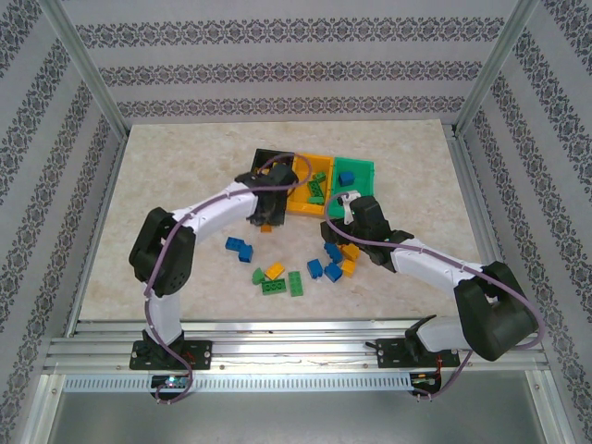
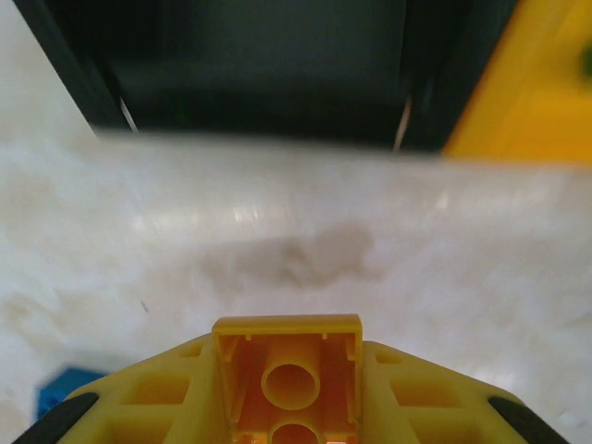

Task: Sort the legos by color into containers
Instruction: Place the lego in the container, then pick up the lego from the middle-left of the table.

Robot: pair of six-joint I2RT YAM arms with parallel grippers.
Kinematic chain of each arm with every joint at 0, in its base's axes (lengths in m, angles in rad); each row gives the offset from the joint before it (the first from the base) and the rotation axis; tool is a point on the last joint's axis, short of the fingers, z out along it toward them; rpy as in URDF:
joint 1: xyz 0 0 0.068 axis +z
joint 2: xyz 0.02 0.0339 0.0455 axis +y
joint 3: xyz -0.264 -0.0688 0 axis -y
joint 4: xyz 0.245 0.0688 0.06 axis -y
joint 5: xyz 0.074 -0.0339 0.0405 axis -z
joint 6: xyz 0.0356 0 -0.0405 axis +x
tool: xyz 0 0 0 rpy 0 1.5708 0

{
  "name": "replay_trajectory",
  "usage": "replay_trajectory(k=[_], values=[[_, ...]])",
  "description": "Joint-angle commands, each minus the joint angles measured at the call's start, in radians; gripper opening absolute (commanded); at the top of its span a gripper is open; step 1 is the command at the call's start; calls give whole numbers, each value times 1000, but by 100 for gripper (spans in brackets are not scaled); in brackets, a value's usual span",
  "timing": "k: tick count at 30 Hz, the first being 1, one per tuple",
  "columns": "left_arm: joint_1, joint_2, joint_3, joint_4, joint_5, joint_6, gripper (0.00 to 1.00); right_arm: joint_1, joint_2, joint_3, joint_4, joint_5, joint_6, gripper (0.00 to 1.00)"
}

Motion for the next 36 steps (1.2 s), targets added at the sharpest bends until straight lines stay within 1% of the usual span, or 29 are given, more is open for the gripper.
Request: replay_trajectory(k=[1,4,5,9,11,13,16,20,24,27,31,36], values=[[57,7,121,-37,-38,104,32,-10,12,-10,34,-3,4,66],[99,72,236,-41,-29,149,33,-9,17,-8,32,0,2,66],[109,95,272,-38,-32,167,35,-10,17,-8,32,1,1,66],[123,179,418,-91,-27,207,50,-11,17,-13,37,11,-2,66],[120,191,449,-124,1,205,54,-10,20,-9,33,9,-5,65],[113,156,393,-96,21,199,57,-10,19,-12,38,5,-4,66],[102,55,240,-12,84,196,57,-10,19,-13,40,9,-3,66],[79,-101,-16,124,275,226,57,-11,19,-16,50,-8,10,66],[19,-229,-219,190,378,299,63,-19,25,-18,57,-26,28,66],[-40,-270,-294,159,381,371,63,-33,18,-26,71,-51,45,66],[-98,-256,-348,114,388,411,63,-52,11,-36,79,-58,53,66],[-130,-206,-394,88,308,411,59,-69,-4,-48,83,-63,59,66]])
